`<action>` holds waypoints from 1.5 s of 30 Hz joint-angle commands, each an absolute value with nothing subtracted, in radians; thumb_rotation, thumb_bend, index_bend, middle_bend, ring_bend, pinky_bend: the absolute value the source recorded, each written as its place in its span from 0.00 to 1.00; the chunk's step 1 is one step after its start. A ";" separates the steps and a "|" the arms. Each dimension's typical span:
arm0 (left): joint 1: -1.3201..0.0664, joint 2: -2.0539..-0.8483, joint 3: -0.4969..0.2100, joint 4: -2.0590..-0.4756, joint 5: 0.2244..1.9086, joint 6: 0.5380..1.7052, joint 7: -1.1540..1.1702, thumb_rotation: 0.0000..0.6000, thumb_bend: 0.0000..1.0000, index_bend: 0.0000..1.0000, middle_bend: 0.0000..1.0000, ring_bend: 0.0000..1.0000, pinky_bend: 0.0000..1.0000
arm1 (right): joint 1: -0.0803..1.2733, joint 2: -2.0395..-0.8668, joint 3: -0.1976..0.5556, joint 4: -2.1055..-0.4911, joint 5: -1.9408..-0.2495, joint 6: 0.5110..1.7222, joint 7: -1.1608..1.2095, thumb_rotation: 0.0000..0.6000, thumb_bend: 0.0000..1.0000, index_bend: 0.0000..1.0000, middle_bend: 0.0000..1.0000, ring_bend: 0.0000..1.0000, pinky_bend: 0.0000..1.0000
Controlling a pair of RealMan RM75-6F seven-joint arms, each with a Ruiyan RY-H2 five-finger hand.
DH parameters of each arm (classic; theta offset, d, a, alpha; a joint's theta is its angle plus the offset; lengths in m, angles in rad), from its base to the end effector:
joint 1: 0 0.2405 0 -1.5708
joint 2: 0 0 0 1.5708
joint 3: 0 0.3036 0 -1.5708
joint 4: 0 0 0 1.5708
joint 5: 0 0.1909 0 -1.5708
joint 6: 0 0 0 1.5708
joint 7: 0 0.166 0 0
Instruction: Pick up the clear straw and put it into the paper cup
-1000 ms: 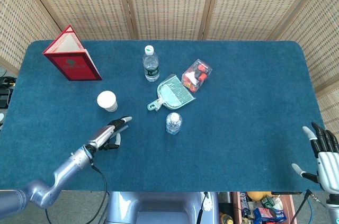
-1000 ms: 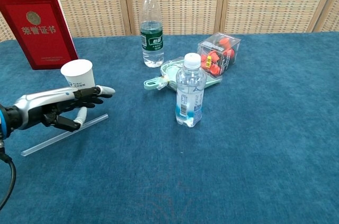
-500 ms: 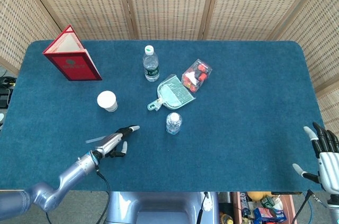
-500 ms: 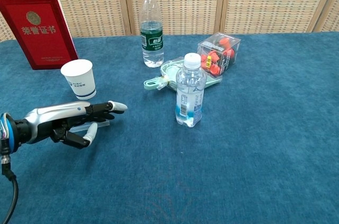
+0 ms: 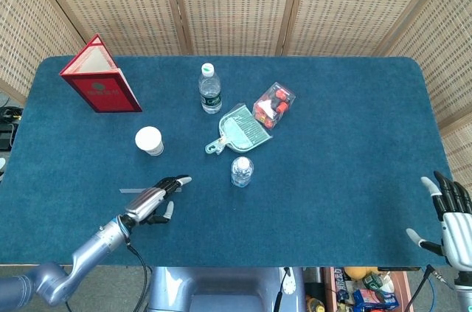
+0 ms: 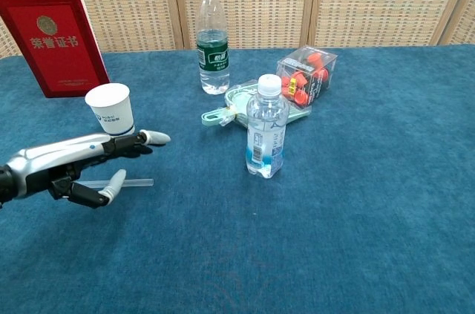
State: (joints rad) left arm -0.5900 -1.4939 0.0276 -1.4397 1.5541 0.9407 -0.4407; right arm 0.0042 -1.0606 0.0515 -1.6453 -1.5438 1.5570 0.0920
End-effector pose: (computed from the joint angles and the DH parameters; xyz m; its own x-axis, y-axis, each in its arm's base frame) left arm -0.2329 0.3078 -0.0218 0.0748 0.6083 0.7902 0.9421 -0.3029 0.1439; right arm -0.3455 -0.1771 0.2232 0.3361 0.0409 0.9409 -0.9418 0.0156 0.3357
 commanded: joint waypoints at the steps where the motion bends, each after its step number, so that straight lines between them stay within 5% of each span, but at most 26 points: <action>1: -0.570 -1.501 -0.010 -1.438 1.494 0.966 -0.267 1.00 0.57 0.06 0.00 0.00 0.00 | 0.004 -1.061 0.051 -1.646 -1.544 1.557 0.090 1.00 0.00 0.00 0.00 0.00 0.00; 8: -0.605 -1.556 -0.077 -1.427 1.329 0.905 0.005 1.00 0.57 0.31 0.00 0.00 0.00 | 0.005 -1.061 0.053 -1.645 -1.538 1.553 0.092 1.00 0.00 0.00 0.00 0.00 0.00; 19: -0.635 -1.617 -0.096 -1.398 1.206 0.879 0.167 1.00 0.56 0.35 0.00 0.00 0.00 | 0.007 -1.057 0.054 -1.642 -1.534 1.548 0.105 1.00 0.00 0.00 0.00 0.00 0.00; 27: -0.636 -1.638 -0.084 -1.379 1.202 0.890 0.202 1.00 0.42 0.36 0.00 0.00 0.00 | 0.008 -1.054 0.054 -1.643 -1.533 1.546 0.113 1.00 0.00 0.00 0.00 0.00 0.00; 45: -0.631 -1.670 -0.088 -1.349 1.189 0.923 0.240 1.00 0.42 0.41 0.00 0.00 0.00 | 0.010 -1.054 0.053 -1.641 -1.531 1.539 0.115 1.00 0.00 0.00 0.00 0.00 0.00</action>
State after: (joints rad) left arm -0.6319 -1.6681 -0.0875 -1.3509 1.1888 0.9205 0.2380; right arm 0.0097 -1.0542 0.0528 -1.6412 -1.5311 1.5394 0.1148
